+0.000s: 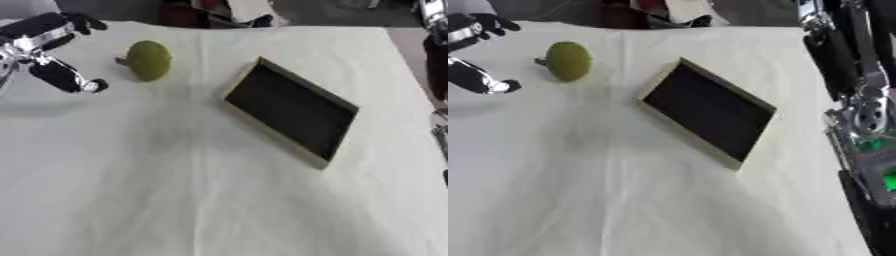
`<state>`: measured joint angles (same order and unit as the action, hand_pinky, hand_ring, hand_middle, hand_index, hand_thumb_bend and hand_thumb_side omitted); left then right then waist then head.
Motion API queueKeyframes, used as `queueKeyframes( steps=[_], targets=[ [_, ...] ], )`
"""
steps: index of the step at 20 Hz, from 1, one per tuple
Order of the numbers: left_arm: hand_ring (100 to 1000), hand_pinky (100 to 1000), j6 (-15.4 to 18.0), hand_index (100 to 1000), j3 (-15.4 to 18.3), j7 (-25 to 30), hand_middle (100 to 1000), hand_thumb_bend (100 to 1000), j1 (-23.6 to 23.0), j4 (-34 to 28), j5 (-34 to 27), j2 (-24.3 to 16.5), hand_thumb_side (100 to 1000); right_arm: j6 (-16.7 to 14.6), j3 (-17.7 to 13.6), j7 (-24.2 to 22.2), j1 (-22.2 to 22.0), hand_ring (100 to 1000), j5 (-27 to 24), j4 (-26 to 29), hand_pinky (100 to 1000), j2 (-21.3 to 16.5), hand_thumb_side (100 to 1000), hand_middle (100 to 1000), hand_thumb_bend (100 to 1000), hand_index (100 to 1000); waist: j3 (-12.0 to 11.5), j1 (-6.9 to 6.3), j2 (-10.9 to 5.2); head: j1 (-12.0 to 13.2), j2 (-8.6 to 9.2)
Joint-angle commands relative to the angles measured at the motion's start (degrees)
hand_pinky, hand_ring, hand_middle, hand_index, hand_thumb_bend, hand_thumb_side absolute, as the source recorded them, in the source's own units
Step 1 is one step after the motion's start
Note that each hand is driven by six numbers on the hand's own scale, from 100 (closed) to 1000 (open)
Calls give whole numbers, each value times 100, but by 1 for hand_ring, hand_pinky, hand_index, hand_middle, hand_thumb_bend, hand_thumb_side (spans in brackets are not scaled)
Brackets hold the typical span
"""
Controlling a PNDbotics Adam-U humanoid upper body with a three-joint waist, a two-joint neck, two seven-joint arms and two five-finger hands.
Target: Pick up objects on the table and place them in the box.
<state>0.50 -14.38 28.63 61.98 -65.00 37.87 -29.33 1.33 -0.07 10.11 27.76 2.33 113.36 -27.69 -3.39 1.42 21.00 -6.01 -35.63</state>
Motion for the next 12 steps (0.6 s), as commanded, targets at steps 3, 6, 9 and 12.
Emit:
queueKeyframes(
  steps=[3,6,9,12],
  targets=[
    [919,903,-97,954,80,-29,916,469,250,36,138,2,100,9,-11,-31,92,729,-47,123,856,-42,789,733,100,797,62,-35,-77,112,101],
    [919,901,-162,954,135,-135,918,452,309,155,283,58,100,7,3,-43,129,729,-57,123,856,-26,788,733,100,796,121,-42,-51,173,130],
    [920,898,-211,953,206,-242,919,436,375,287,343,110,100,2,12,-51,170,729,-64,123,856,-12,787,734,100,796,194,-50,-22,232,168],
    [919,896,-245,952,244,-319,920,427,433,372,337,143,100,2,21,-54,212,729,-69,123,856,-7,788,734,100,795,267,-67,19,291,215]
  ],
)
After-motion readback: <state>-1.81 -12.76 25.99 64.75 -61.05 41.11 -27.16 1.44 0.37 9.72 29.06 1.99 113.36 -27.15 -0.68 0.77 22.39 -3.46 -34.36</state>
